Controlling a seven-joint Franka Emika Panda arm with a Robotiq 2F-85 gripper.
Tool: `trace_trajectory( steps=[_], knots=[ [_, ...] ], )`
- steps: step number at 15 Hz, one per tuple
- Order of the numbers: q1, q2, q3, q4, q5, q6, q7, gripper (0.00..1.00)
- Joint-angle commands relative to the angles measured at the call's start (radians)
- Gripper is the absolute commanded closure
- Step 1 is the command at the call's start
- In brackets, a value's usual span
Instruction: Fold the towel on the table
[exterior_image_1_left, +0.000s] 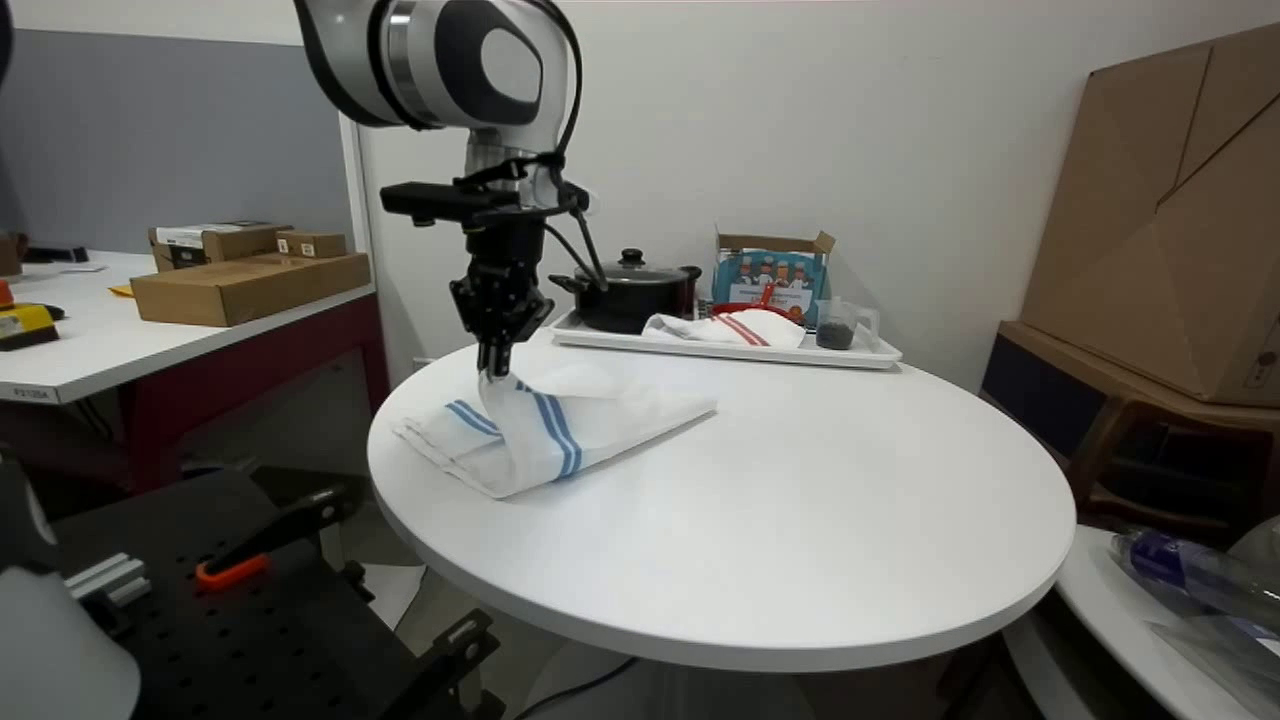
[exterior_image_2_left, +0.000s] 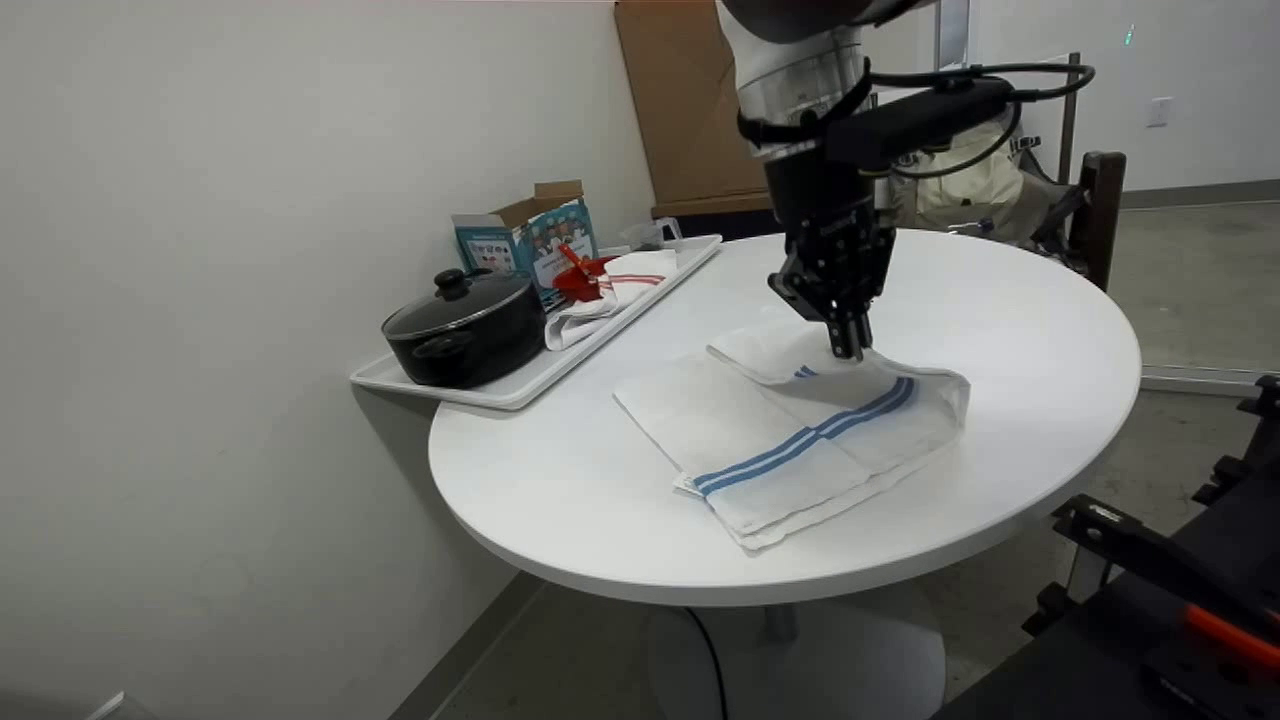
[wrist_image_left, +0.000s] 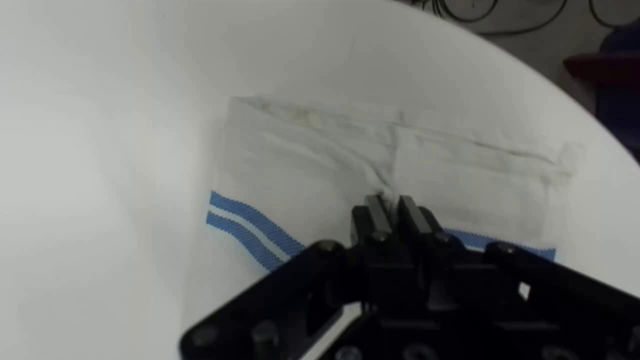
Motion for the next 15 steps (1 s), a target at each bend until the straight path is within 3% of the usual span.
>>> trace_trajectory(
  steps=[1, 3, 5, 11, 15],
  knots=[
    [0.021, 0.022, 0.007, -0.034, -0.088, -0.092, -0.031, 0.66],
    [0.026, 0.040, 0.001, -0.028, -0.163, -0.171, -0.033, 0.58],
    [0.028, 0.050, 0.000, -0.021, -0.225, -0.227, -0.033, 0.43],
    [0.026, 0.045, -0.001, -0.022, -0.314, -0.258, -0.030, 0.01],
    [0.026, 0.042, -0.004, -0.011, -0.335, -0.230, -0.010, 0.00]
  ],
)
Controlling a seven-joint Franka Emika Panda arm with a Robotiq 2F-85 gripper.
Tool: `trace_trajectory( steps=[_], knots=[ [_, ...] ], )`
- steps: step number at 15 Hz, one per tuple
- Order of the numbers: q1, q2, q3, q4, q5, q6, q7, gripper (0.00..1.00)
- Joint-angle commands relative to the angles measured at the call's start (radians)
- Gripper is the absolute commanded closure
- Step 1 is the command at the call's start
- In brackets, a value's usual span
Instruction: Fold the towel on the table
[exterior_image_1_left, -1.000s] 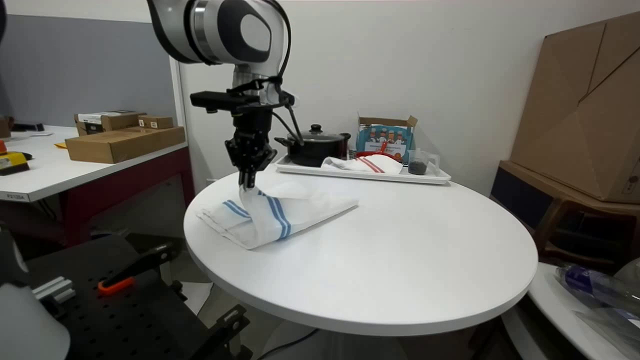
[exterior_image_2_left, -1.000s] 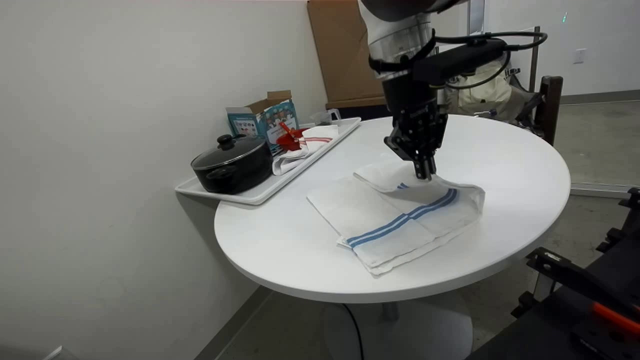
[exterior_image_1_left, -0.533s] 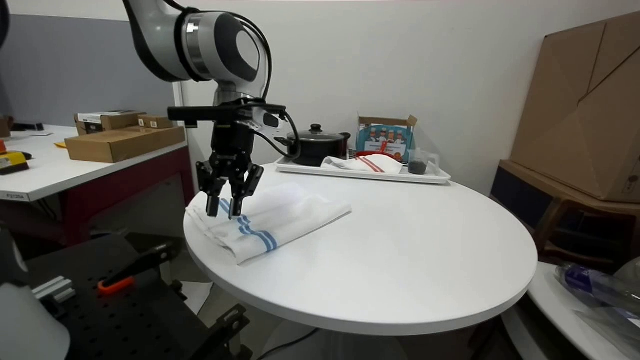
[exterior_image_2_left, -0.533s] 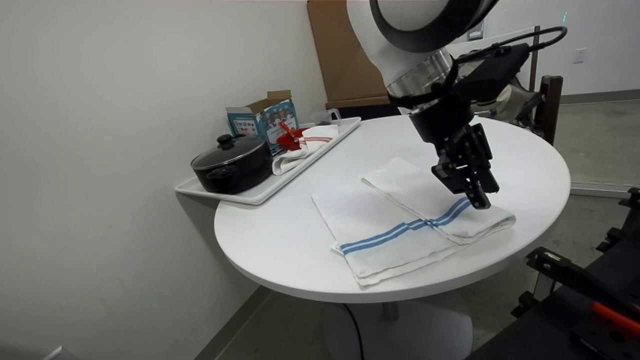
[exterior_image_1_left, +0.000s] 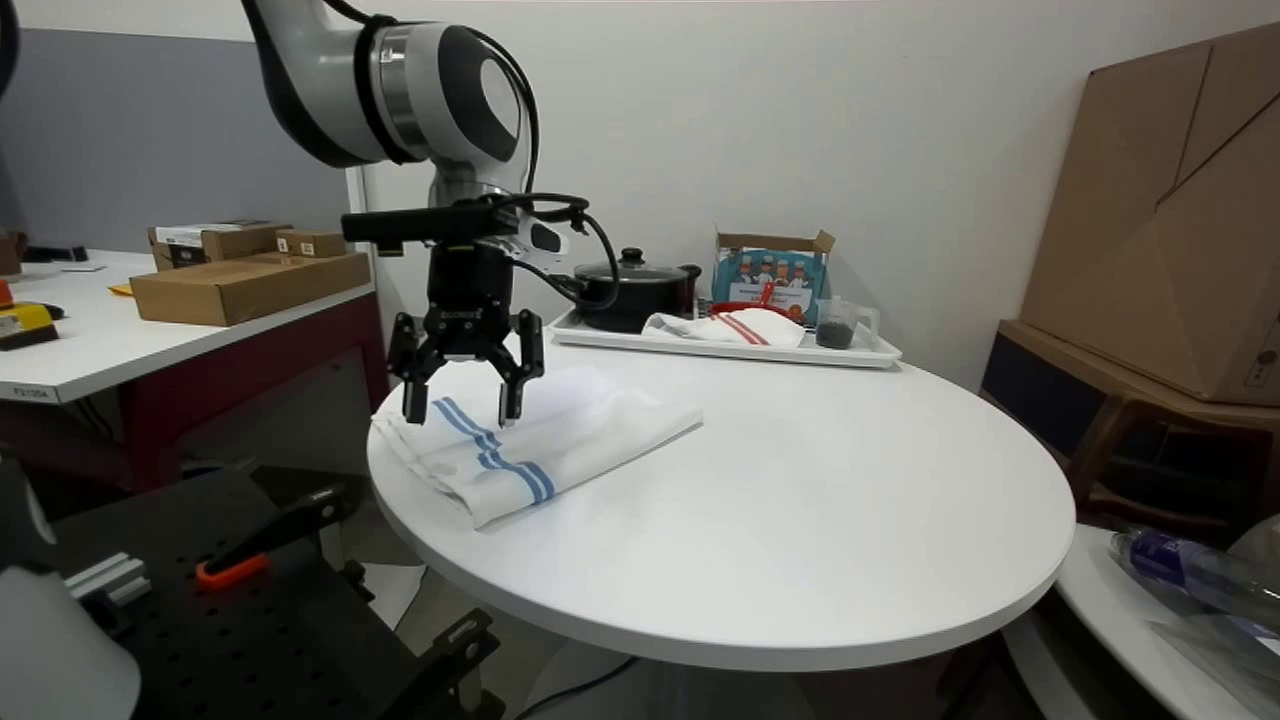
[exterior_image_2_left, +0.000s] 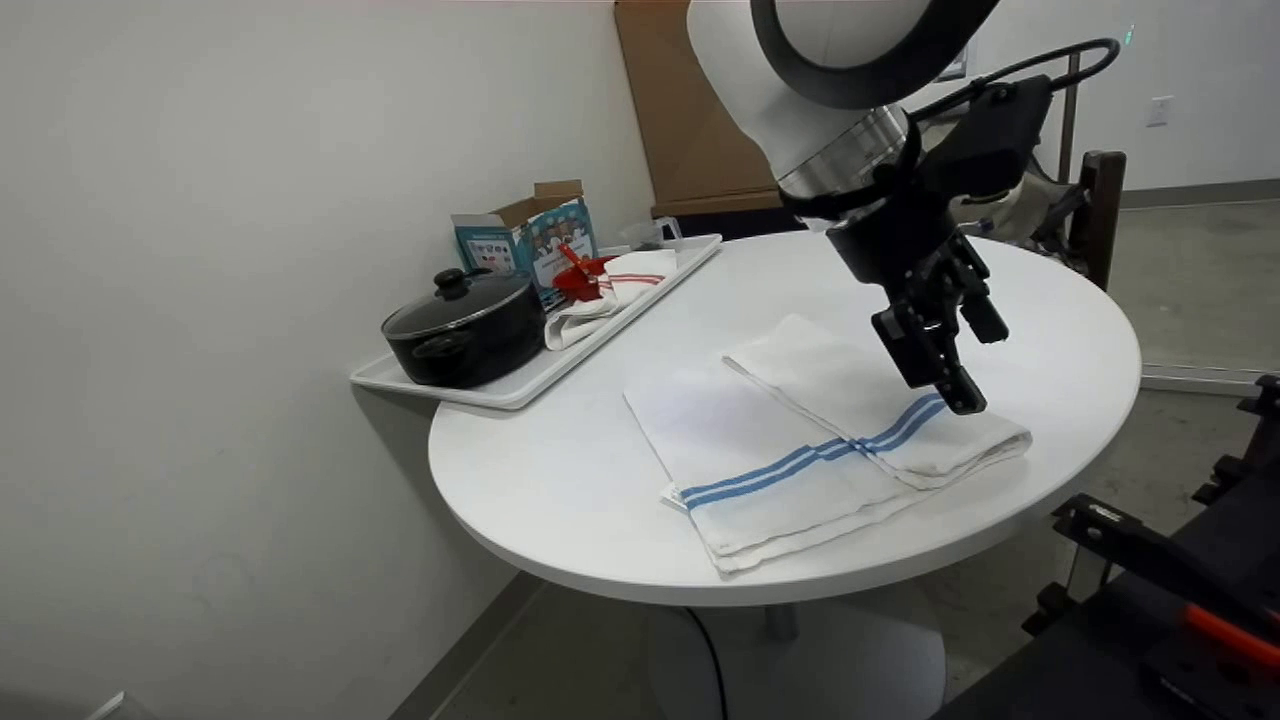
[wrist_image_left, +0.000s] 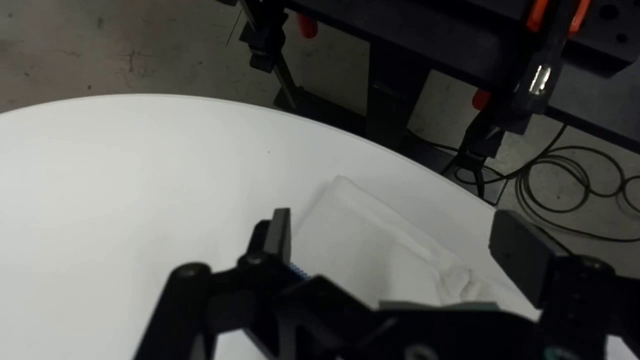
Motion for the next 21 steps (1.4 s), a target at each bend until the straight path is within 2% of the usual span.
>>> trace_trajectory(
  steps=[1, 7, 9, 16, 21],
  knots=[
    [0.011, -0.005, -0.008, 0.023, -0.049, 0.012, 0.027, 0.00],
    [0.064, 0.041, 0.018, 0.053, -0.212, 0.100, 0.123, 0.00],
    [0.091, 0.060, 0.035, 0.065, -0.231, 0.122, 0.128, 0.00],
    [0.163, 0.108, 0.096, 0.120, -0.149, 0.183, 0.093, 0.00],
    [0.187, 0.165, 0.107, 0.145, -0.112, 0.185, 0.096, 0.00]
  ],
)
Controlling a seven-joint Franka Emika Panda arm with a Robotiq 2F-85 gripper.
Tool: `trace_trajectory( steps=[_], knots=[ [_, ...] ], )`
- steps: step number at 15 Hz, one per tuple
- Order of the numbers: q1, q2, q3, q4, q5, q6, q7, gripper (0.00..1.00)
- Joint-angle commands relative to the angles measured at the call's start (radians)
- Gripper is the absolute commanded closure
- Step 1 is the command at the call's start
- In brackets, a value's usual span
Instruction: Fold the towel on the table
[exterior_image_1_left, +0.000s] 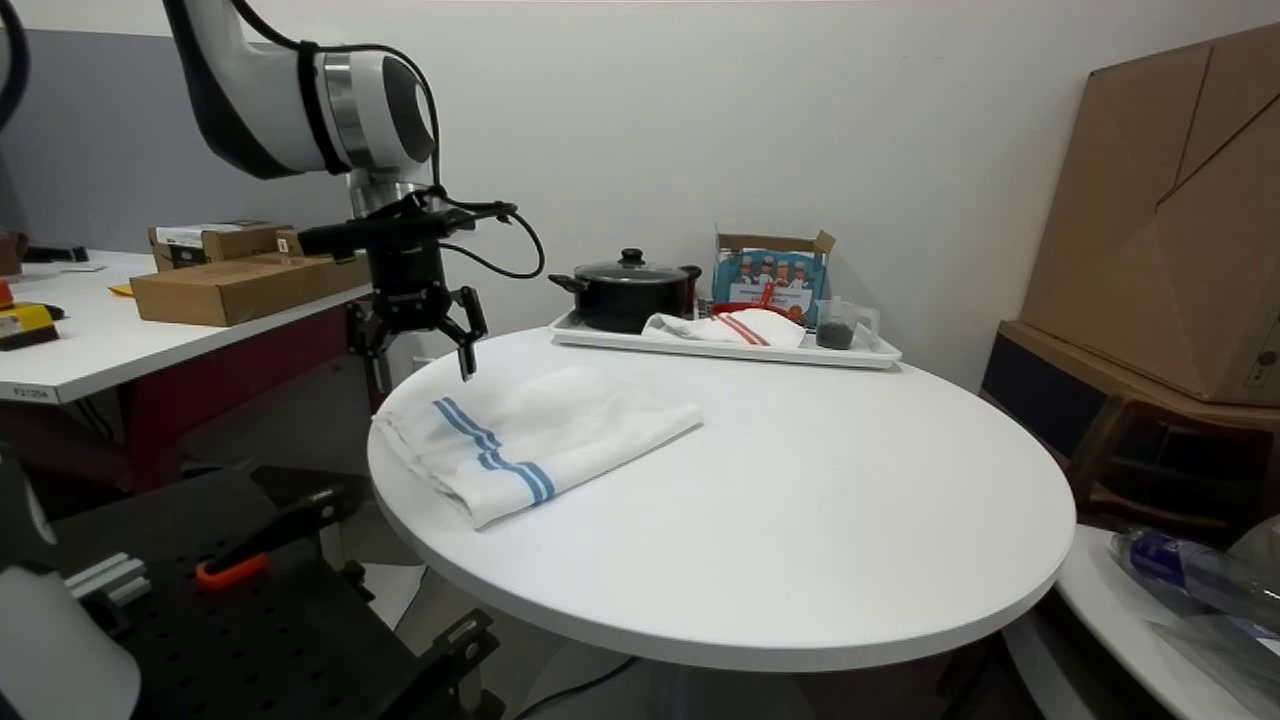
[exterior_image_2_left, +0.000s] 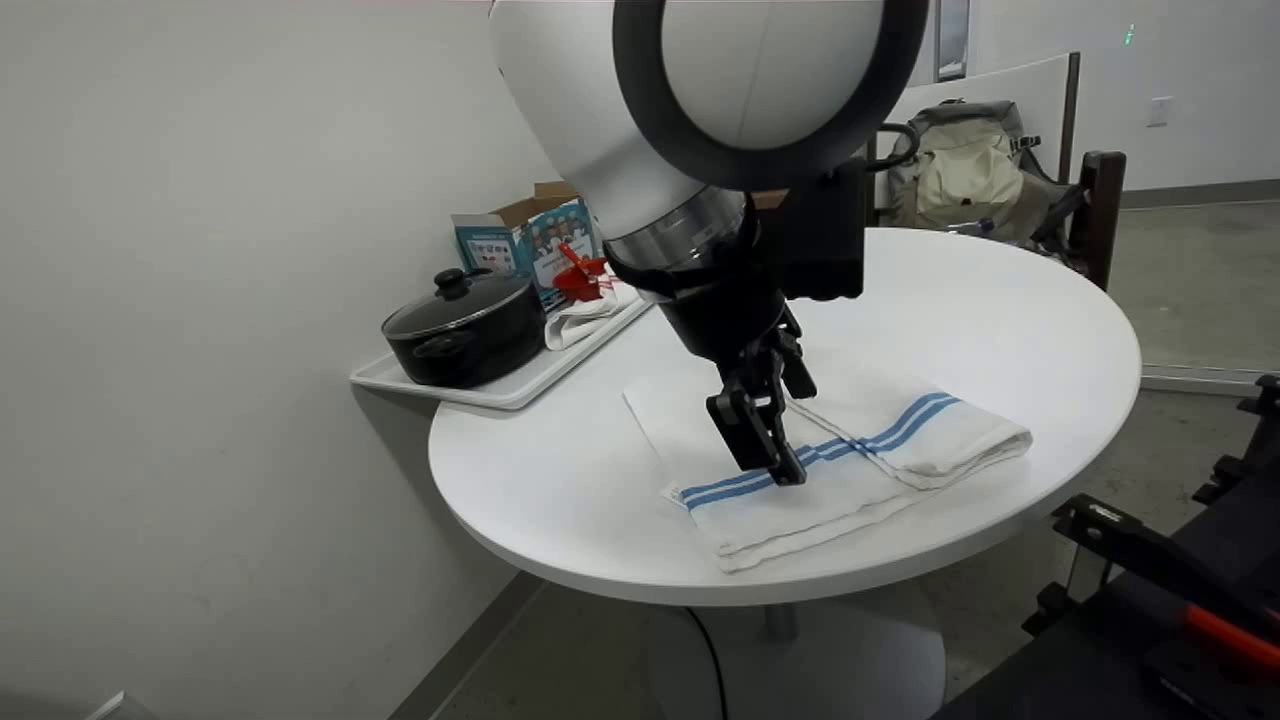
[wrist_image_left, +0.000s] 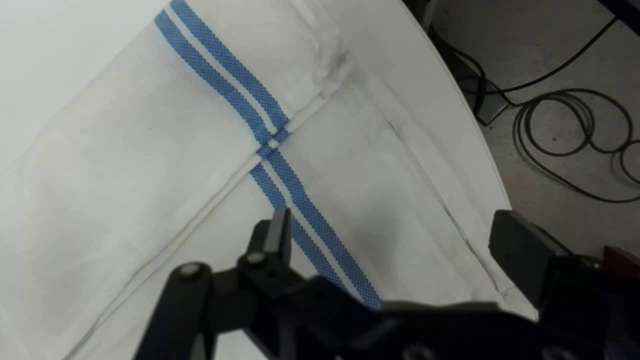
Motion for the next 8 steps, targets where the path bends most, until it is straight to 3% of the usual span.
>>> trace_trajectory(
  steps=[1, 8],
  knots=[
    [0.017, 0.061, 0.000, 0.022, 0.037, 0.014, -0.010, 0.00],
    [0.035, 0.129, 0.027, 0.023, 0.107, 0.085, -0.069, 0.00]
  ],
)
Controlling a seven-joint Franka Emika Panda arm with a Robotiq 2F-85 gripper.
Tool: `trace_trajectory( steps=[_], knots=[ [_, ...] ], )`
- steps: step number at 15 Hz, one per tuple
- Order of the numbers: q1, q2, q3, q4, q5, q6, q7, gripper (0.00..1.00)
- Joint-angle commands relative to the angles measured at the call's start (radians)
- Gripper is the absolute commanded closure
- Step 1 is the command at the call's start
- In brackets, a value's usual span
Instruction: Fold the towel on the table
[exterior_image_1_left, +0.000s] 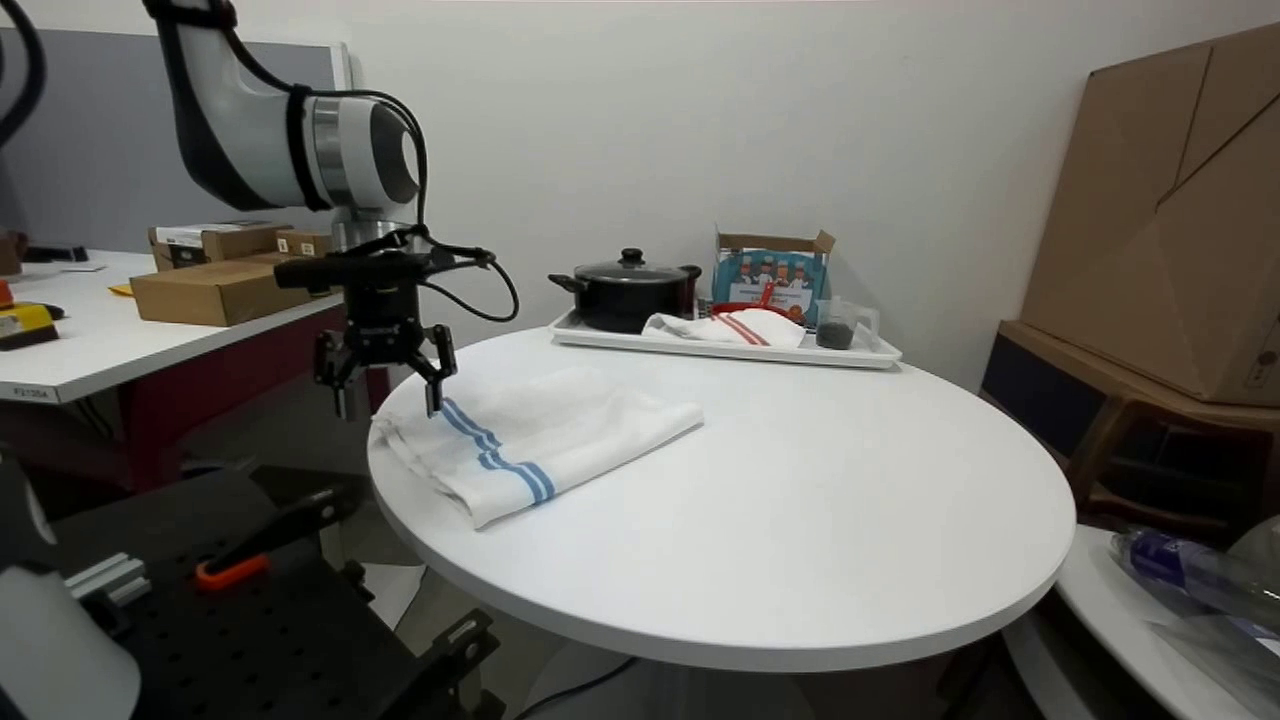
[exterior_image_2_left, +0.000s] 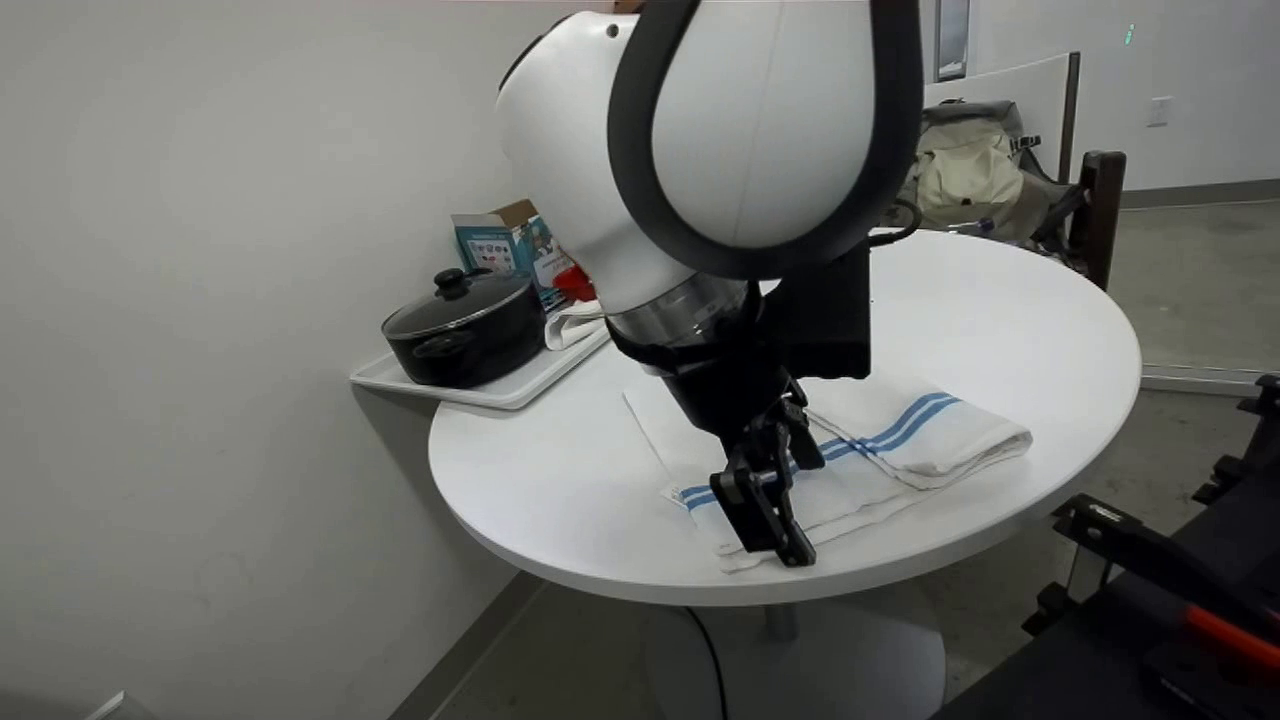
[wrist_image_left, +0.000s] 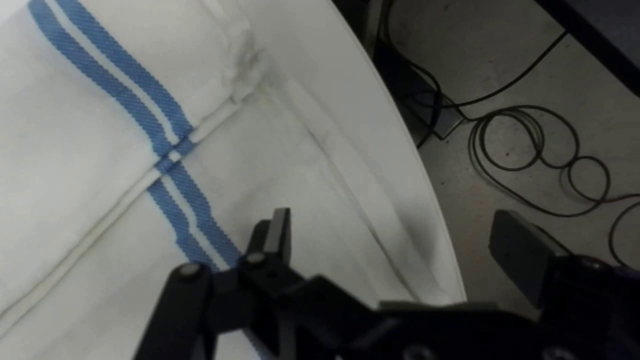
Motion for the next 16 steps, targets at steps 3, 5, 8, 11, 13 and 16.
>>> trace_trajectory(
  steps=[3, 5, 8, 11, 13, 16],
  knots=[
    [0.017, 0.028, 0.015, 0.013, 0.059, 0.062, -0.061, 0.00],
    [0.025, 0.027, 0.009, 0.008, 0.052, 0.085, -0.057, 0.00],
    [0.045, 0.029, -0.009, 0.000, 0.020, 0.115, -0.034, 0.00],
    [0.078, 0.039, -0.043, -0.005, -0.036, 0.152, 0.002, 0.00],
    [0.090, 0.046, -0.057, -0.004, -0.053, 0.166, 0.006, 0.00],
    [0.100, 0.052, -0.069, -0.001, -0.061, 0.178, 0.002, 0.00]
  ],
)
